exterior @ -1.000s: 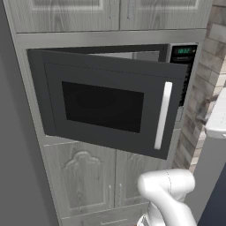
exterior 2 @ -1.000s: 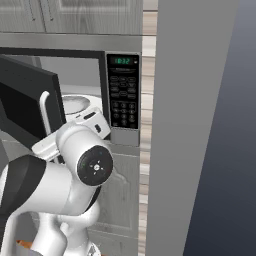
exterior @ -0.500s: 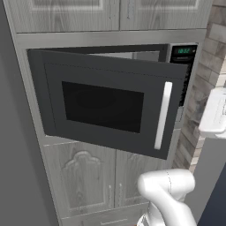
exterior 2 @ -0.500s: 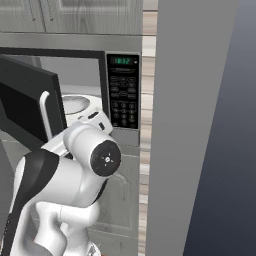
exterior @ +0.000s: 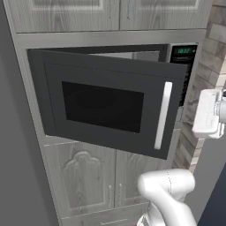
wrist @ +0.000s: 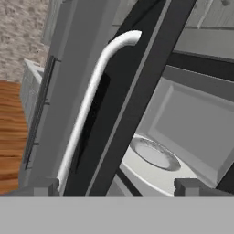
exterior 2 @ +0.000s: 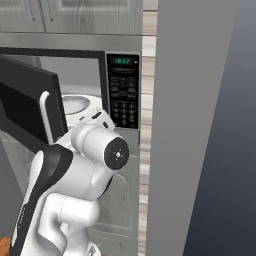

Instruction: Pick the hotdog bun from the counter and place it in the microwave. Then turn on the microwave.

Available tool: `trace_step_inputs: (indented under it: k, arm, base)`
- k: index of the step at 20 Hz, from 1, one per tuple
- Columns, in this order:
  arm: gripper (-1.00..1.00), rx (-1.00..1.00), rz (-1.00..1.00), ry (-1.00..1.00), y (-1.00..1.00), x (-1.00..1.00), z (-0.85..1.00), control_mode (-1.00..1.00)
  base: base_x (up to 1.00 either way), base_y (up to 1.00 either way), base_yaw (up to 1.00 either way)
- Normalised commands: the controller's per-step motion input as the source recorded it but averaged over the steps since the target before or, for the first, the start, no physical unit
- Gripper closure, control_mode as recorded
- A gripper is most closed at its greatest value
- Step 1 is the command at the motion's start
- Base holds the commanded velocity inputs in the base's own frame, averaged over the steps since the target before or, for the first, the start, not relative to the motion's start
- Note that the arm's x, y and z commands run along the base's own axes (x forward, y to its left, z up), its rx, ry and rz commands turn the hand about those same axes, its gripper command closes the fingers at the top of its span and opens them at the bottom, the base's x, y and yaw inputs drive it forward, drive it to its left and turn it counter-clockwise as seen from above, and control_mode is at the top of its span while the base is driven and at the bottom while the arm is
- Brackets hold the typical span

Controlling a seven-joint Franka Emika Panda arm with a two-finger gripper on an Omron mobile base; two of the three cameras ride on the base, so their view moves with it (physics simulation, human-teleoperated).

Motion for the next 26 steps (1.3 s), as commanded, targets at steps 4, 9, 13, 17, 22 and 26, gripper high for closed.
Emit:
trace_step_inputs:
  k: [4,9,13,17,22,26]
  arm:
    - [-1.0,0.0,0.09,0.0,0.0,0.27,-0.13,-1.0]
    - [-1.0,0.0,0.13,0.0,0.01,0.3,-0.14,-1.0]
    - [-1.0,-0.01,0.13,-0.01,0.06,0.24,-0.12,-1.0]
    - [-1.0,-0.02,0.1,-0.07,0.12,0.13,-0.08,-1.0]
    - [-1.0,-0.03,0.09,-0.08,0.17,0.12,-0.07,-1.0]
    - [-1.0,-0.04,0.12,-0.06,0.27,0.09,-0.09,-1.0]
  base:
    - [0.0,0.0,0.0]
    - [0.0,0.0,0.0]
    - [0.0,0.0,0.0]
    - [0.0,0.0,0.0]
    - [0.0,0.0,0.0]
    - [0.0,0.0,0.0]
